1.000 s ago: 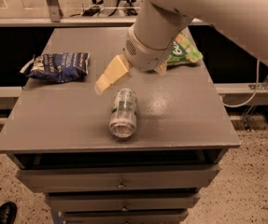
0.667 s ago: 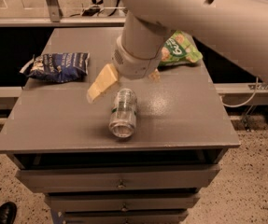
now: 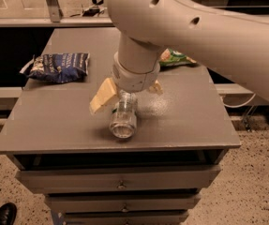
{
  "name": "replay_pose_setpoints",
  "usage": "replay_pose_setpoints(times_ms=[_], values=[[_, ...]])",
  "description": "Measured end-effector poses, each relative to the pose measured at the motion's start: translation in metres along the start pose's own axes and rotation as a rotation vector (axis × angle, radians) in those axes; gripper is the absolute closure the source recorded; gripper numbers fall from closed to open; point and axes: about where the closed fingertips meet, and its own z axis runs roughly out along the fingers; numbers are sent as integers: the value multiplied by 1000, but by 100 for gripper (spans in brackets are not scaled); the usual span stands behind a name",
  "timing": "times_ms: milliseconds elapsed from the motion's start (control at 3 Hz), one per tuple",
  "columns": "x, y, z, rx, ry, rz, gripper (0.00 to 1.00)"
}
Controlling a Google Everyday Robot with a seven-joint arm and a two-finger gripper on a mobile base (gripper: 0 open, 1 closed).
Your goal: Pick 7up can
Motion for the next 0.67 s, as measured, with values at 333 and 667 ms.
replay_pose_setpoints(times_ms=[333, 667], values=[[8, -1, 14, 14, 20, 9, 23], [9, 0, 21, 19, 20, 4, 47]])
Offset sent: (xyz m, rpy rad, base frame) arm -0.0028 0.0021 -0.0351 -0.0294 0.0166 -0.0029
